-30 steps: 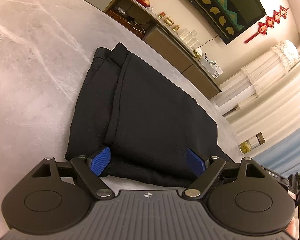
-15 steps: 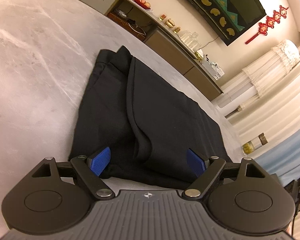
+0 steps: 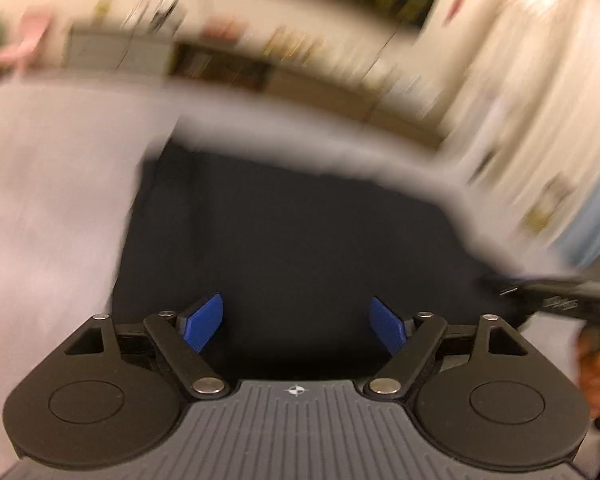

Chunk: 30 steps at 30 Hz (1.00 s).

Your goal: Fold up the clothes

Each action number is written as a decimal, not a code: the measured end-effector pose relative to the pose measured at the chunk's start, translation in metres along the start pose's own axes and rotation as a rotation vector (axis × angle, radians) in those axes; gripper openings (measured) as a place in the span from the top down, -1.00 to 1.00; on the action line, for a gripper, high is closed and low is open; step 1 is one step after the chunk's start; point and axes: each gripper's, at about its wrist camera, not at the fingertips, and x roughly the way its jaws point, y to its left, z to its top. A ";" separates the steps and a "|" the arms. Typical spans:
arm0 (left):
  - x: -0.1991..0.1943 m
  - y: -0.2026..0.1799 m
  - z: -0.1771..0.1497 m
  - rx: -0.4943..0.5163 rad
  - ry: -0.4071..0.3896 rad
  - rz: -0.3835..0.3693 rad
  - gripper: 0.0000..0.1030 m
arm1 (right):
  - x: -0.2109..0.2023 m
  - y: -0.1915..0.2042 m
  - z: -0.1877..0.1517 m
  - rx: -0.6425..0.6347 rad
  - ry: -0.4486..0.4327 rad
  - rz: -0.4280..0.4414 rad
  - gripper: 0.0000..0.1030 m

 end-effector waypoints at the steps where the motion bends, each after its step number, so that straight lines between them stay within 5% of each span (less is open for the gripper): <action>1: 0.000 0.000 -0.001 0.021 0.012 0.012 -0.56 | 0.002 -0.008 -0.008 0.001 -0.006 -0.016 0.31; 5: -0.009 -0.004 0.005 0.023 0.059 0.000 -0.53 | -0.005 -0.028 -0.008 0.047 0.033 0.029 0.30; 8: -0.036 -0.003 0.035 0.042 -0.024 -0.042 -0.56 | -0.023 -0.031 0.018 0.033 0.022 0.027 0.35; 12: -0.023 0.002 0.095 0.083 -0.094 -0.010 -0.59 | -0.023 -0.038 0.070 -0.055 -0.081 -0.001 0.32; 18: 0.087 0.037 0.127 0.100 0.074 0.174 -0.53 | 0.069 -0.026 0.104 -0.233 -0.026 -0.028 0.40; 21: 0.103 0.059 0.117 0.101 0.096 0.202 -0.76 | 0.082 -0.036 0.097 -0.197 0.025 -0.023 0.35; 25: 0.093 0.063 0.120 0.101 0.117 0.184 -0.76 | 0.087 -0.058 0.092 -0.146 0.046 -0.012 0.16; 26: 0.085 0.065 0.119 0.068 0.117 0.188 -0.54 | 0.084 -0.063 0.094 -0.126 0.056 -0.025 0.24; 27: 0.072 0.064 0.118 0.038 0.094 0.188 -0.46 | 0.079 -0.068 0.094 -0.119 0.063 -0.074 0.63; 30: 0.012 0.046 0.100 0.018 -0.007 0.060 -0.47 | 0.031 -0.069 0.082 -0.105 -0.017 -0.053 0.68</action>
